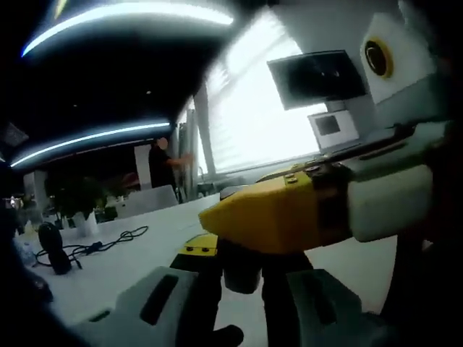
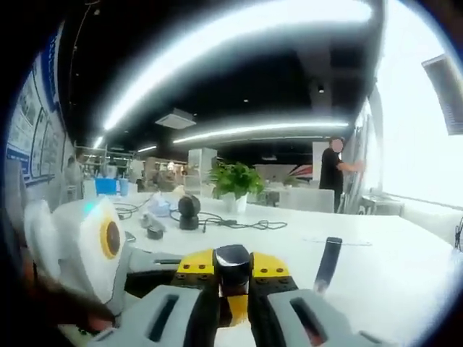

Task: Pick up cosmetic bottle twist off cap place on table pick up cap screw tight cap place on table

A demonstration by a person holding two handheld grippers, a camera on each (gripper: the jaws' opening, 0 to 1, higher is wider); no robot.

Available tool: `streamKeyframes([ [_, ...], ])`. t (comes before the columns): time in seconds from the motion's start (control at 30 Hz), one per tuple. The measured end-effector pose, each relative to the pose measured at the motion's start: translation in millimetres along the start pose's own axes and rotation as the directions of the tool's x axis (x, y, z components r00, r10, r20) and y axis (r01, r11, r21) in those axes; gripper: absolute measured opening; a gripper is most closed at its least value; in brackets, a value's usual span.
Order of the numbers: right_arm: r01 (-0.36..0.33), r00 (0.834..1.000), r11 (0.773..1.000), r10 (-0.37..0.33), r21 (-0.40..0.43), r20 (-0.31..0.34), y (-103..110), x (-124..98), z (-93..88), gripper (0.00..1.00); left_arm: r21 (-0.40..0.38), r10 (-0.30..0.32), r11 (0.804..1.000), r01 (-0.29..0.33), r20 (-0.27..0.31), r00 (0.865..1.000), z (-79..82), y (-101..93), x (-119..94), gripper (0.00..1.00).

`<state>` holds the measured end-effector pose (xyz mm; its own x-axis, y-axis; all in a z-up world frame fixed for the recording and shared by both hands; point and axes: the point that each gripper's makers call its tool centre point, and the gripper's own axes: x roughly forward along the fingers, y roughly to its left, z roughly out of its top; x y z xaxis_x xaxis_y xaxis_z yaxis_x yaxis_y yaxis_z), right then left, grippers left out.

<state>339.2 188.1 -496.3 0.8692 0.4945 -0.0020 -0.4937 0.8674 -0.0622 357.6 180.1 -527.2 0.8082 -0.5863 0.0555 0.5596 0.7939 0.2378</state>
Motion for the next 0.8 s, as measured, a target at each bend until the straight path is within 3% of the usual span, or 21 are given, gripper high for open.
streamKeyframes([
  [0.17, -0.058, 0.998, 0.998, 0.058, -0.040, 0.012, 2.8, 4.7, -4.8, 0.11, -0.001, -0.030, 1.000, 0.030, -0.022, 0.999, -6.7, 2.6, 1.8, 0.10],
  [0.2, -0.064, 0.998, 0.998, 0.064, -0.009, 0.007, 2.1, 4.7, -6.2, 0.11, 0.001, -0.039, 0.999, 0.039, -0.025, 0.999, -8.1, 1.3, 1.7, 0.10],
  [0.33, -0.105, 0.994, 0.994, 0.106, -0.016, 0.017, 4.5, 4.9, -7.4, 0.11, -0.016, -0.058, 0.998, 0.058, -0.030, 0.998, -9.5, 1.3, 0.8, 0.10],
  [0.6, -0.221, 0.975, 0.975, 0.222, -0.024, 0.033, 9.2, -0.9, -6.8, 0.18, -0.096, -0.164, 0.982, 0.162, -0.012, 0.986, -6.0, -0.6, -3.1, 0.10],
  [0.7, -0.313, 0.949, 0.949, 0.311, 0.039, 0.059, 12.3, -5.6, -0.2, 0.18, -0.106, -0.215, 0.971, 0.212, -0.015, 0.977, -6.5, -3.8, -6.6, 0.10],
  [0.8, -0.421, 0.907, 0.903, 0.415, 0.091, 0.076, 14.1, -11.0, 7.2, 0.17, -0.130, -0.285, 0.951, 0.280, -0.016, 0.959, -6.9, -11.2, -11.8, 0.10],
])
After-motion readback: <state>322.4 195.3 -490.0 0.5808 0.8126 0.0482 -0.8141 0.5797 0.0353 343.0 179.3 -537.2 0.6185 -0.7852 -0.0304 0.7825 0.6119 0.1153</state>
